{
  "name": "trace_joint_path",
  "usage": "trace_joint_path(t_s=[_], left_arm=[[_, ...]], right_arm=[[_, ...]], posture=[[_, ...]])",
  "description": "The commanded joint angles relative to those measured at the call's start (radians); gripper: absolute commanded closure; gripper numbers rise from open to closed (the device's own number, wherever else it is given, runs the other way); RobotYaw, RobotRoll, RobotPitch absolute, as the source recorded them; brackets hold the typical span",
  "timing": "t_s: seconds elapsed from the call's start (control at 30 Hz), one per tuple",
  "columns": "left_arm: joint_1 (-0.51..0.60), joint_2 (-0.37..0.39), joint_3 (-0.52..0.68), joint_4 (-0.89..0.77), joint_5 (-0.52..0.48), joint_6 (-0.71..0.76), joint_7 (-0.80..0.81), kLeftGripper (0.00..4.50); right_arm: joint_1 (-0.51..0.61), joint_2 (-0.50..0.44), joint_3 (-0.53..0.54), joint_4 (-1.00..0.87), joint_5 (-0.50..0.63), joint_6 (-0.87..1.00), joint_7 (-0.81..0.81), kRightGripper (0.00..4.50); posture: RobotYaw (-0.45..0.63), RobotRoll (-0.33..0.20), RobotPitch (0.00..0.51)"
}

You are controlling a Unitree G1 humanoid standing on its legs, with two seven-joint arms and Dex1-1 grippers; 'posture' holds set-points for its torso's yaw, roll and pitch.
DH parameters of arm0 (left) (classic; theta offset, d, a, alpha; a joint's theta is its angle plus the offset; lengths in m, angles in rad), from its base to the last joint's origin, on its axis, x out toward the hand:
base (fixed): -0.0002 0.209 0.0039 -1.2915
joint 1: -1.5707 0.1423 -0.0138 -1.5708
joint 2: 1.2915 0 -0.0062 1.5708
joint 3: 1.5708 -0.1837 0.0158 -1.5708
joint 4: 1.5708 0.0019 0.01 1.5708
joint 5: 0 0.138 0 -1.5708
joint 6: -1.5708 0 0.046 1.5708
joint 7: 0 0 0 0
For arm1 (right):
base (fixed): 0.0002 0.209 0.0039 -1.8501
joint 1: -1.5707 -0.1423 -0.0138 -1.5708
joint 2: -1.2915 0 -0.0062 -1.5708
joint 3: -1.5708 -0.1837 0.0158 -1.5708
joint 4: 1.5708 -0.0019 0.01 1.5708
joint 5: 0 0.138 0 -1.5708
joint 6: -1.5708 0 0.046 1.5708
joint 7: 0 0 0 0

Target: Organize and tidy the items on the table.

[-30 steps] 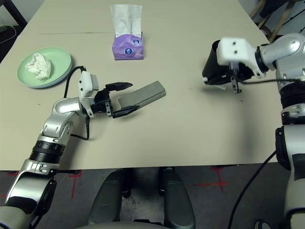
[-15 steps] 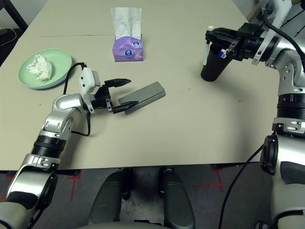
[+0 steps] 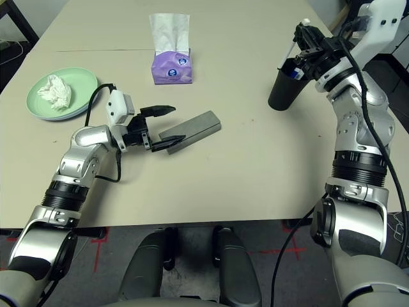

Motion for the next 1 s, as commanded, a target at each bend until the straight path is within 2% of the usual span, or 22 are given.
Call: trace_joint_path(t_s=[0.03, 0.43, 0.53, 0.8, 0.93, 1.0], left_arm=[[0.003, 0.002, -0.004, -0.015, -0.019, 0.007, -0.037, 0.0], [0.007, 0.001, 0.002, -0.015, -0.029, 0.018, -0.053, 0.0], [0.006, 0.001, 0.004, -0.01, -0.023, 0.018, -0.043, 0.0], [0.009, 0.001, 0.007, -0.009, 0.006, 0.007, 0.028, 0.0], [0.017, -0.003, 0.013, -0.021, 0.006, 0.01, 0.054, 0.0], [0.017, -0.01, 0.024, -0.028, 0.006, 0.017, 0.091, 0.0]], right_arm=[[0.021, -0.009, -0.019, -0.005, 0.006, -0.017, -0.041, 4.17], [0.081, -0.008, 0.055, -0.039, -0.029, 0.01, -0.093, 4.17], [0.081, -0.01, 0.072, -0.037, -0.028, 0.008, -0.091, 3.19], [0.082, -0.024, 0.084, -0.027, -0.039, 0.006, -0.101, 0.1], [0.081, -0.028, 0.076, -0.034, -0.026, -0.005, -0.086, 0.05], [0.091, -0.022, 0.091, -0.066, 0.002, -0.027, -0.026, 0.05]], posture=[[-0.02, 0.0, 0.158], [-0.02, 0.0, 0.162], [-0.02, 0.0, 0.162], [-0.01, 0.0, 0.157], [0.0, 0.0, 0.148], [0.0, 0.0, 0.144]])
